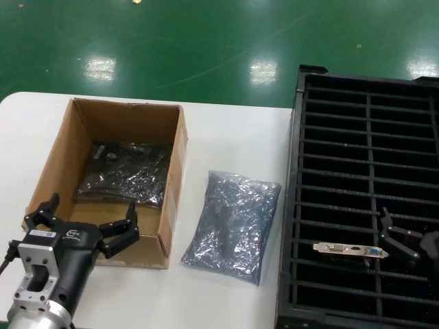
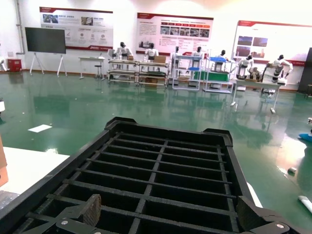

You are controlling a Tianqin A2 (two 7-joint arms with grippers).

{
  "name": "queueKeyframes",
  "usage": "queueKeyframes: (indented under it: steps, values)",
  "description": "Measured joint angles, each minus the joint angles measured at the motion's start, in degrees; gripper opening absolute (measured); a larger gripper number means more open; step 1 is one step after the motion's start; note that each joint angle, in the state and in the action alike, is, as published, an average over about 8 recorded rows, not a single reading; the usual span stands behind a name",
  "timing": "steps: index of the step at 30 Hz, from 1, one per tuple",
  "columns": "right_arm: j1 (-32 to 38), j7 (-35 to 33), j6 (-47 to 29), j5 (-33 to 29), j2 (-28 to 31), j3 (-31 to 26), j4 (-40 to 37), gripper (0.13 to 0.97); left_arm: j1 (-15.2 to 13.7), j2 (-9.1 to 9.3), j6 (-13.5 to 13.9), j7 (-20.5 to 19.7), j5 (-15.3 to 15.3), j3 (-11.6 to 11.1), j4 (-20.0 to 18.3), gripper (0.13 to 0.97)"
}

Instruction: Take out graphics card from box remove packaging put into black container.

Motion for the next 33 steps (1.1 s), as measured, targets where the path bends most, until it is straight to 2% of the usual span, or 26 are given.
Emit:
queueKeyframes:
  steps: [33]
  values:
    - [0.0, 0.0, 0.0, 0.0, 0.0, 0.0, 0.0, 0.966, 0.0, 0.0, 0.0, 0.0, 0.0, 0.0, 0.0, 0.966]
